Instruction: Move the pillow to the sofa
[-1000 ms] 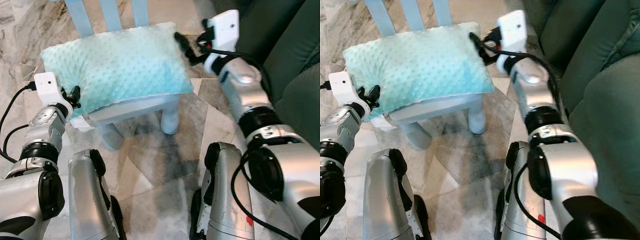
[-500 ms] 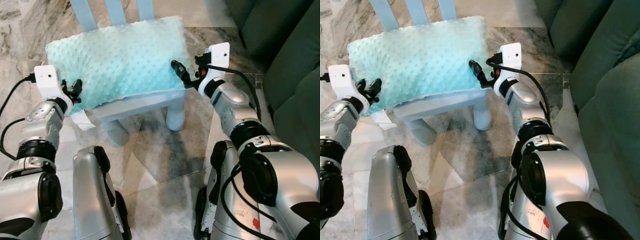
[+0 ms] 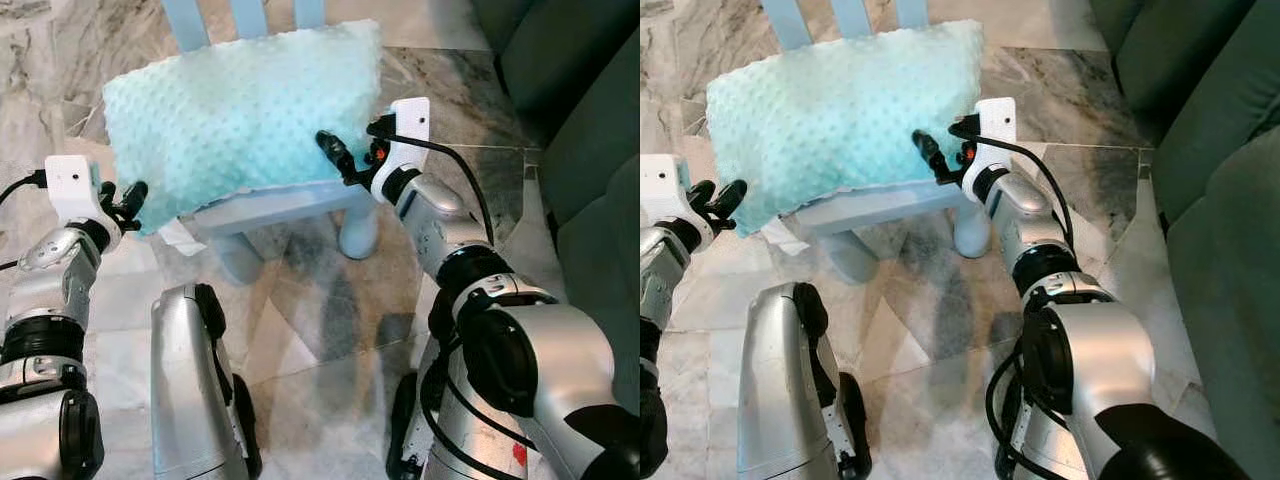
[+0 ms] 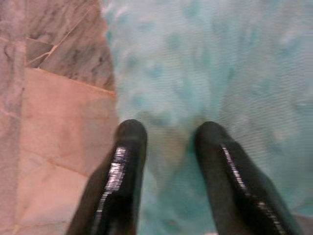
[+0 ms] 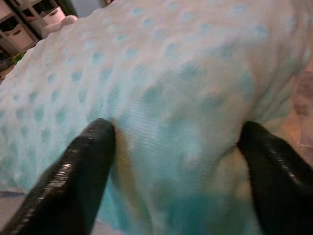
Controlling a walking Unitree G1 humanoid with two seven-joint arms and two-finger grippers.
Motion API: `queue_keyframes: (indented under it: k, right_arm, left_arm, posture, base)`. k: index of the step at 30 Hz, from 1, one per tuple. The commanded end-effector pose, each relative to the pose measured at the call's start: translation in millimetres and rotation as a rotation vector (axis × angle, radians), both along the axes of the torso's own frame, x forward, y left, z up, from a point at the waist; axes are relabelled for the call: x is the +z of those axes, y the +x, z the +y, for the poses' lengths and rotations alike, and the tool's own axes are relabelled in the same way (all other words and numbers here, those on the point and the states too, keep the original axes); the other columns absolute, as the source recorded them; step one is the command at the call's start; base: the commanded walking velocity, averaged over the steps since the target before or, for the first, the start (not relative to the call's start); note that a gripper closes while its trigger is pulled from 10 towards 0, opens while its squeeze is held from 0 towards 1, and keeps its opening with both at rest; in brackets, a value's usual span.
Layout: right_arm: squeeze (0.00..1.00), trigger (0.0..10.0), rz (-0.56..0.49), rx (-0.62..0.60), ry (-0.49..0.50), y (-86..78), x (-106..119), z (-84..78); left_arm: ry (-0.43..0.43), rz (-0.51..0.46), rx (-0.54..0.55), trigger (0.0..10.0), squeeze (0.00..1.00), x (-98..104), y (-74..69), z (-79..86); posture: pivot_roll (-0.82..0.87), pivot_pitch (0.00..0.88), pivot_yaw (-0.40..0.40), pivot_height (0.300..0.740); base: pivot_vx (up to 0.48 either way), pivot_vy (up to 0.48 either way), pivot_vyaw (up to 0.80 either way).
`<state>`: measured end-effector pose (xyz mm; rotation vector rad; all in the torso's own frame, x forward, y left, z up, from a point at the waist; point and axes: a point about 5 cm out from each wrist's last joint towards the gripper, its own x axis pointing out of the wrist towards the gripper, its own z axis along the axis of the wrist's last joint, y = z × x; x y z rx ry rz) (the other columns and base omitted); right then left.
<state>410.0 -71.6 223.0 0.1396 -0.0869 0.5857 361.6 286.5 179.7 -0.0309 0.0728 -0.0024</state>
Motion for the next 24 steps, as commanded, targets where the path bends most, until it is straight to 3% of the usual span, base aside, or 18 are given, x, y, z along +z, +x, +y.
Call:
queue_keyframes:
  k: [1, 6, 17, 24]
  right_arm:
    - [0.0, 0.0, 0.03, 0.04, -0.019, -3.7, -10, 9.9]
    - [0.0, 0.0, 0.018, 0.05, -0.034, -4.7, -11, 10.5]
    - [0.0, 0.0, 0.008, -0.008, -0.079, -3.0, -18, -10.8]
    - [0.0, 0.0, 0.005, -0.015, -0.105, -3.9, -23, -15.9]
  left_arm:
    - [-0.003, 0.038, -0.004, 0.0, 0.0, -10, -5.7, 1.9]
    - [-0.006, 0.044, -0.003, 0.0, 0.0, -11, -6.8, 1.2]
    - [-0.03, 0.043, -0.024, 0.0, 0.0, -11, -1.0, -10.3]
    - [-0.039, 0.033, -0.01, 0.0, 0.0, -12, -0.4, -11.7]
  posture:
    - [0.22, 0.422, 0.025, 0.388]
    - [0.21, 0.42, 0.031, 0.388]
    - [0.18, 0.422, 0.048, 0.388]
    - [0.18, 0.422, 0.047, 0.388]
  base:
    - [0.0, 0.0, 0.0]
    - [0.0, 0.0, 0.0]
    - [0.0, 0.0, 0.0]
    - [0.0, 0.0, 0.0]
